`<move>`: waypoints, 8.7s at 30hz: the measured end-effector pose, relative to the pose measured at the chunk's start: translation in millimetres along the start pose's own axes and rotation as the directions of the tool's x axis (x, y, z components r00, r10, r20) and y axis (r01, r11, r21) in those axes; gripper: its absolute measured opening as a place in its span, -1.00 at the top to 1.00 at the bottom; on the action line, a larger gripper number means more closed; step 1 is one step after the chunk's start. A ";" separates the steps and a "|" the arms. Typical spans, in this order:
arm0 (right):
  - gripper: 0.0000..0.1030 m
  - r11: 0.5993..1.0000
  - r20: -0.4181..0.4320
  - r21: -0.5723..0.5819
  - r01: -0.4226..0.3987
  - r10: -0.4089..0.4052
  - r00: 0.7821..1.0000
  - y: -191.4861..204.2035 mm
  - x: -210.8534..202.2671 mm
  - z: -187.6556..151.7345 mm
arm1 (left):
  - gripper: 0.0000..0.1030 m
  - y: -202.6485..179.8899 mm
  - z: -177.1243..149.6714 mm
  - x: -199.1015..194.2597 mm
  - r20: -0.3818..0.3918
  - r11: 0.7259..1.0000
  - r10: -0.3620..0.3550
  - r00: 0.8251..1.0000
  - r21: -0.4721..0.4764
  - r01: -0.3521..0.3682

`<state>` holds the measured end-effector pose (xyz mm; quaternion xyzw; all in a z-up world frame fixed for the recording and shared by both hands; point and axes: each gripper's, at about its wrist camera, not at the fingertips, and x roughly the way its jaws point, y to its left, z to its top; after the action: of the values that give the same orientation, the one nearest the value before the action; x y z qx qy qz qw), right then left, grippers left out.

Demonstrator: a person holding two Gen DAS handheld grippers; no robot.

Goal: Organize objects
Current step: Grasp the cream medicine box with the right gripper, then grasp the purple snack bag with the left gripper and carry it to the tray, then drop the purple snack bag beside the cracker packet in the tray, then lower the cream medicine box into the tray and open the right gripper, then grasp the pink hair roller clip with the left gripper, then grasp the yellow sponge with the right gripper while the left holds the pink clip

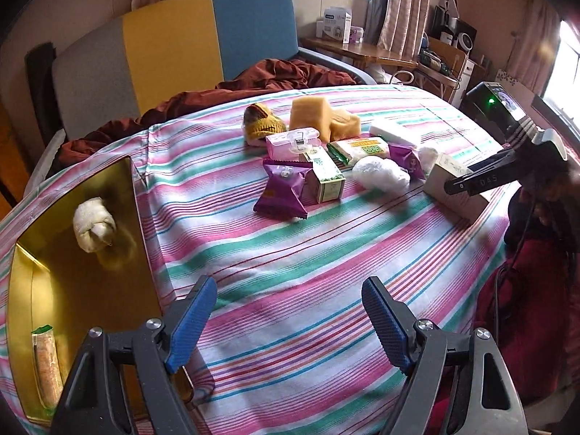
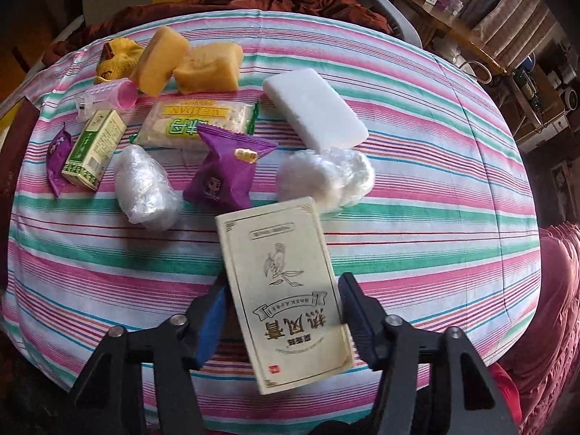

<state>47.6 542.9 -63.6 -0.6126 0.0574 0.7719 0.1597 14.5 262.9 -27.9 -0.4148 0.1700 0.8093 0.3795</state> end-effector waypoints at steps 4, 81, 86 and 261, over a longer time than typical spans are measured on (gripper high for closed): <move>-0.01 0.999 0.016 -0.025 -0.048 0.048 0.999 11.9 -4.8 -7.2 | -0.60 2.4 9.7 9.8 -0.007 1.000 -0.014 1.000 -0.020 0.014; 0.00 0.977 0.029 0.107 -0.187 0.185 0.982 44.1 -6.0 -23.2 | 0.25 125.8 -50.1 -80.0 0.125 0.918 0.208 0.970 -0.368 -0.150; 0.00 0.979 0.024 0.106 -0.175 0.173 0.985 49.1 -7.1 -23.8 | 0.25 165.8 -72.3 -76.9 0.064 0.880 0.283 0.957 -0.415 -0.232; -0.66 0.867 0.395 0.236 -0.440 0.328 0.858 29.7 -26.1 45.0 | -0.27 22.4 49.3 85.0 -0.088 0.968 -0.126 0.988 -0.228 0.103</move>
<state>1.7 523.2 -30.7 -0.4110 0.2749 0.8629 0.1045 -60.4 317.6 -67.3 -0.5043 0.0731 0.7778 0.3679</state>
